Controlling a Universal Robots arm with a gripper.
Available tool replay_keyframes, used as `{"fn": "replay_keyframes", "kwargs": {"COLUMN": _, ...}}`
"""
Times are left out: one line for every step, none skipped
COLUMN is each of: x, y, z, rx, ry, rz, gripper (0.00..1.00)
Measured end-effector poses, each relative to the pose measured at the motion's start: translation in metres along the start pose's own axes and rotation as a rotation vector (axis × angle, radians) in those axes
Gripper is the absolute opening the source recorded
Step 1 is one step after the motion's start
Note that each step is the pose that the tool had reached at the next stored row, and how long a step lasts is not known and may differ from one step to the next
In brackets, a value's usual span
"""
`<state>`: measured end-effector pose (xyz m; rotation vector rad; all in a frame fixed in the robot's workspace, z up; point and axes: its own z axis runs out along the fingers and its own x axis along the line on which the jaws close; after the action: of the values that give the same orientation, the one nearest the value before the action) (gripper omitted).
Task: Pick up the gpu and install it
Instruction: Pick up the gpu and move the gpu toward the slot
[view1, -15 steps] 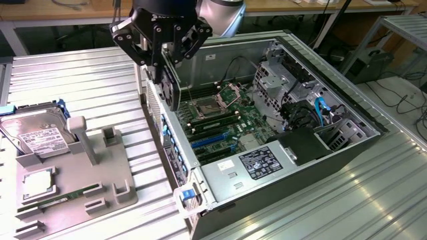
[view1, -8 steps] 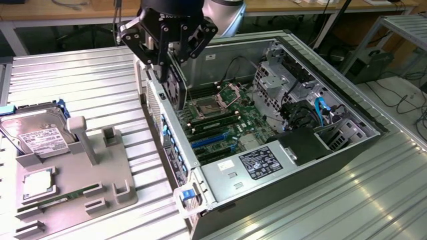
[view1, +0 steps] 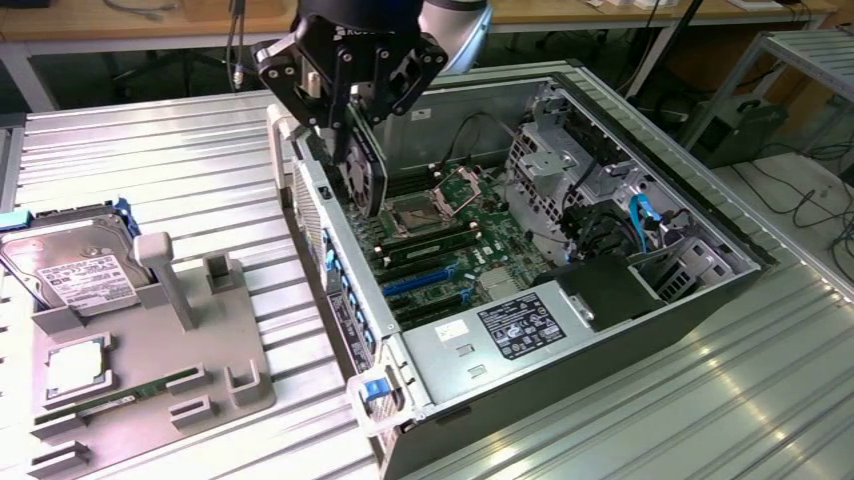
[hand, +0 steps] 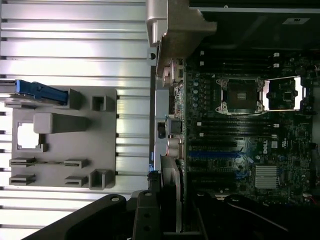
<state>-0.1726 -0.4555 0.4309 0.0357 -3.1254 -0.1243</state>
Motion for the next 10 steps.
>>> {"fn": "replay_keyframes", "kwargs": {"x": -0.0011, "y": 0.0, "z": 0.0, "rx": -0.0001, "ry": 0.0, "rz": 0.0, "gripper": 0.28}}
{"fn": "replay_keyframes", "kwargs": {"x": -0.002, "y": 0.0, "z": 0.0, "rx": -0.0001, "ry": 0.0, "rz": 0.0, "gripper": 0.28}}
{"fn": "replay_keyframes", "kwargs": {"x": -0.0026, "y": -0.0001, "z": 0.0, "rx": -0.0001, "ry": 0.0, "rz": 0.0, "gripper": 0.28}}
{"fn": "replay_keyframes", "kwargs": {"x": -0.0035, "y": -0.0001, "z": 0.0, "rx": -0.0001, "ry": -0.0001, "rz": 0.0, "gripper": 0.28}}
{"fn": "replay_keyframes", "kwargs": {"x": -0.0043, "y": -0.0001, "z": 0.0, "rx": 0.0, "ry": 0.0, "rz": 0.0, "gripper": 0.28}}
{"fn": "replay_keyframes", "kwargs": {"x": -0.0051, "y": -0.0001, "z": -0.0001, "rx": 0.0, "ry": 0.0, "rz": 0.0, "gripper": 0.28}}
{"fn": "replay_keyframes", "kwargs": {"x": -0.006, "y": -0.0001, "z": 0.0, "rx": -0.0001, "ry": 0.0, "rz": 0.0, "gripper": 0.28}}
{"fn": "replay_keyframes", "kwargs": {"x": -0.0067, "y": -0.0001, "z": 0.0, "rx": -0.0001, "ry": -0.0001, "rz": 0.0, "gripper": 0.28}}
{"fn": "replay_keyframes", "kwargs": {"x": -0.0078, "y": -0.0002, "z": 0.0, "rx": -0.0001, "ry": 0.0, "rz": 0.0, "gripper": 0.28}}
{"fn": "replay_keyframes", "kwargs": {"x": -0.0087, "y": -0.0002, "z": -0.0001, "rx": -0.0001, "ry": 0.0, "rz": 0.0, "gripper": 0.28}}
